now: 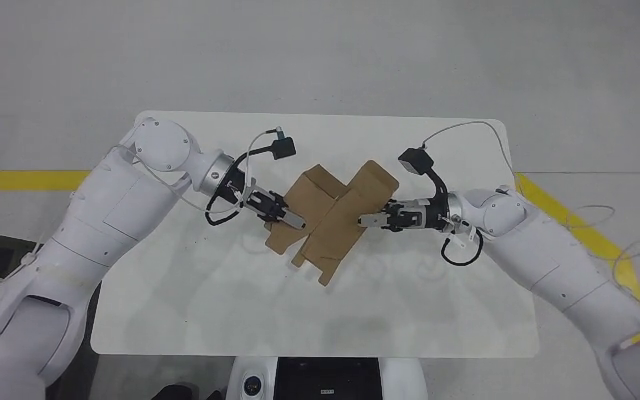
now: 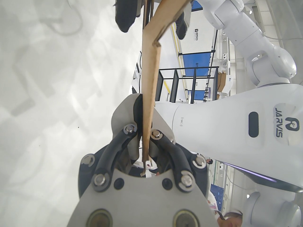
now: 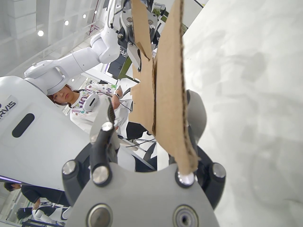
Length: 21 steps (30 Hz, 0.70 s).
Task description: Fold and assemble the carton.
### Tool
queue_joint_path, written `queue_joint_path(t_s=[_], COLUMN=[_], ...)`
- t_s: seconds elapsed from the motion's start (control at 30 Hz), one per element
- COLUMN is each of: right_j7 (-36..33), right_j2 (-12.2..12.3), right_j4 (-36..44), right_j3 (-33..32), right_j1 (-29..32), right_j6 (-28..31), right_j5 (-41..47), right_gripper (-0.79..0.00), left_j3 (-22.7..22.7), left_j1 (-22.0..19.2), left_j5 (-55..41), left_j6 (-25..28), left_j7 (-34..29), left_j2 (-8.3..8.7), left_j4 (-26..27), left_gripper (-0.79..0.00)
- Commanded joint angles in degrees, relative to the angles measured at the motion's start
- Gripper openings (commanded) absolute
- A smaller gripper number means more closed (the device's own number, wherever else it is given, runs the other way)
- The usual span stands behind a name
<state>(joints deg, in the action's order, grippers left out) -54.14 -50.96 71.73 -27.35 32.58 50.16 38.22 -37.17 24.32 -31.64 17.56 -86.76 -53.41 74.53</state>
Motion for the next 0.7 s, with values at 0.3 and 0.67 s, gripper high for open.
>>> queue_joint_path(t_s=[0.3, 0.67], right_j7=[1.56, 3.94], right_j2=[0.46, -0.20], right_j4=[-1.08, -7.47], right_j3=[3.83, 3.45], right_j1=[-1.76, -1.32], right_j6=[1.56, 3.92], right_j5=[4.44, 8.90], right_gripper=[-0.785, -0.785], left_j3=[2.00, 0.23], left_j1=[-0.84, -0.90], left_j5=[-2.63, -4.17], left_j6=[0.99, 8.47], left_j7=[1.00, 10.33], left_j2=[0.82, 0.17], left_j4=[0.15, -7.28], left_gripper=[0.000, 0.000])
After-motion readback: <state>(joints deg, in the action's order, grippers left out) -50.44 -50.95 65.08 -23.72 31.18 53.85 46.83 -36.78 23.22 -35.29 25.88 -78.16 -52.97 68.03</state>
